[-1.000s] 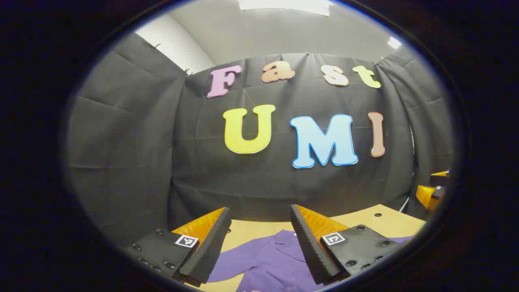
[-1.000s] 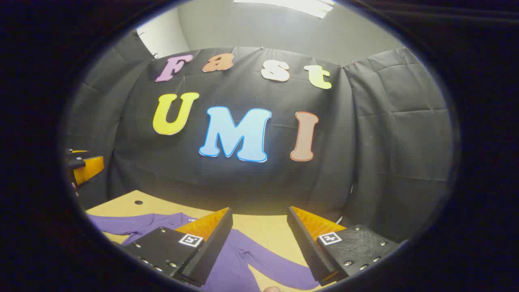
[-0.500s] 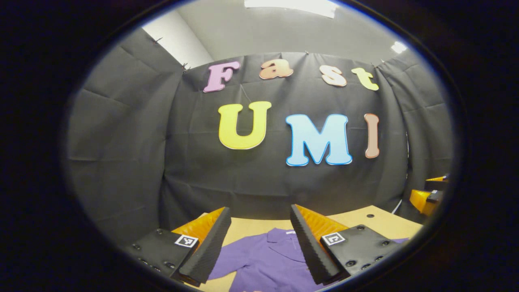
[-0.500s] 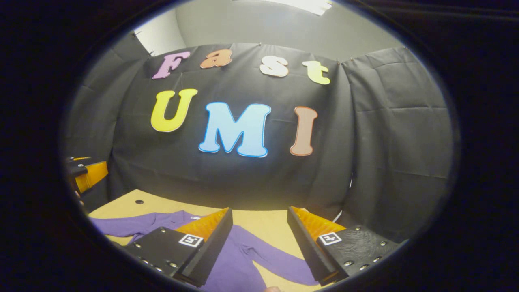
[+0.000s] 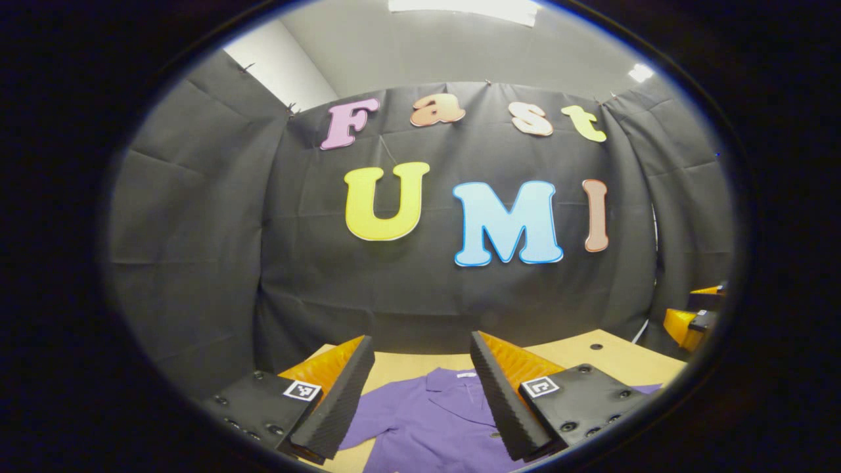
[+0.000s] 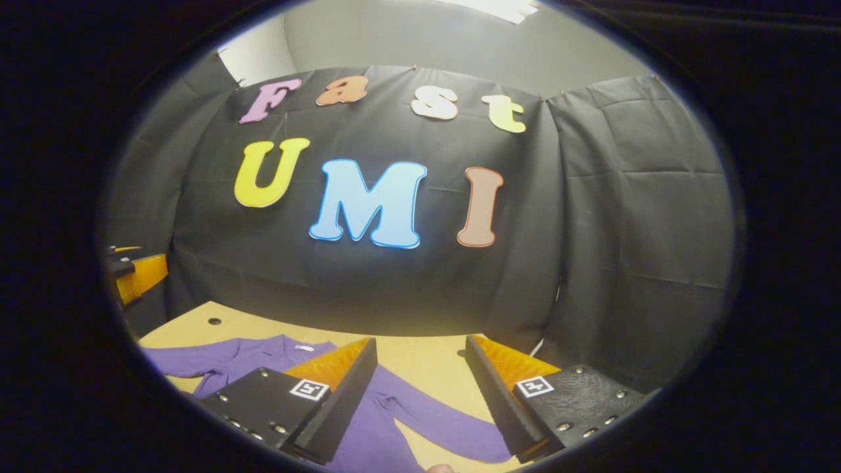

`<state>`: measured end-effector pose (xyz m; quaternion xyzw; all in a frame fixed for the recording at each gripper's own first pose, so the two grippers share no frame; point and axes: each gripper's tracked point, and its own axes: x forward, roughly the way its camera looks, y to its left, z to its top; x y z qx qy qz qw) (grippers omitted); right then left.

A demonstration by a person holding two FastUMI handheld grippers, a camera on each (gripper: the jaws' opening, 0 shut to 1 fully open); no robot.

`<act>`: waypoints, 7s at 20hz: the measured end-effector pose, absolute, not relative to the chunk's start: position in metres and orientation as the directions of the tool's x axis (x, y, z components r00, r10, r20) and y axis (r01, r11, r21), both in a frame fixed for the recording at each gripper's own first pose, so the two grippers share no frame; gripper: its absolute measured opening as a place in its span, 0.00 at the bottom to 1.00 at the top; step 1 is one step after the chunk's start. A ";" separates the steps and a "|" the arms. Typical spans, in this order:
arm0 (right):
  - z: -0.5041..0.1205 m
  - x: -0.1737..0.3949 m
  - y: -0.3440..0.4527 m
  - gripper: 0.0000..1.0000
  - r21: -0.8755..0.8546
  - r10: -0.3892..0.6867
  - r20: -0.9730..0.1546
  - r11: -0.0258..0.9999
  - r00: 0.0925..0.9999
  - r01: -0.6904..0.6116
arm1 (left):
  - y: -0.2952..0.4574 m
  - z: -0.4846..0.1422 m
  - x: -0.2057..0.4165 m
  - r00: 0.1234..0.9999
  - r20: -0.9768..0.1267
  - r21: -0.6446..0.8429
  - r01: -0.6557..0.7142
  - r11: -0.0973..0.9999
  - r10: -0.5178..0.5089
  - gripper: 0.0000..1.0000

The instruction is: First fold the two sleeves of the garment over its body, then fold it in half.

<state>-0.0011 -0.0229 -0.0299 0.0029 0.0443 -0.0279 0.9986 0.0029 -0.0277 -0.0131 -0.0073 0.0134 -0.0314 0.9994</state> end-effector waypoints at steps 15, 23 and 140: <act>-0.176 0.013 -0.132 0.88 0.015 -0.262 -0.447 0.954 0.856 0.300 | -0.048 -0.020 0.028 0.997 -0.054 0.025 0.051 0.998 -0.050 0.95; -0.265 -0.004 -0.172 0.88 0.055 -0.292 -0.631 0.907 0.719 0.417 | -0.038 -0.029 0.023 0.997 -0.083 -0.002 0.008 1.000 -0.008 0.95; -0.085 0.077 0.285 0.87 0.047 0.488 -0.341 0.863 0.804 -0.504 | 0.264 -0.254 -0.082 0.769 -0.396 0.029 -0.537 0.843 0.503 0.95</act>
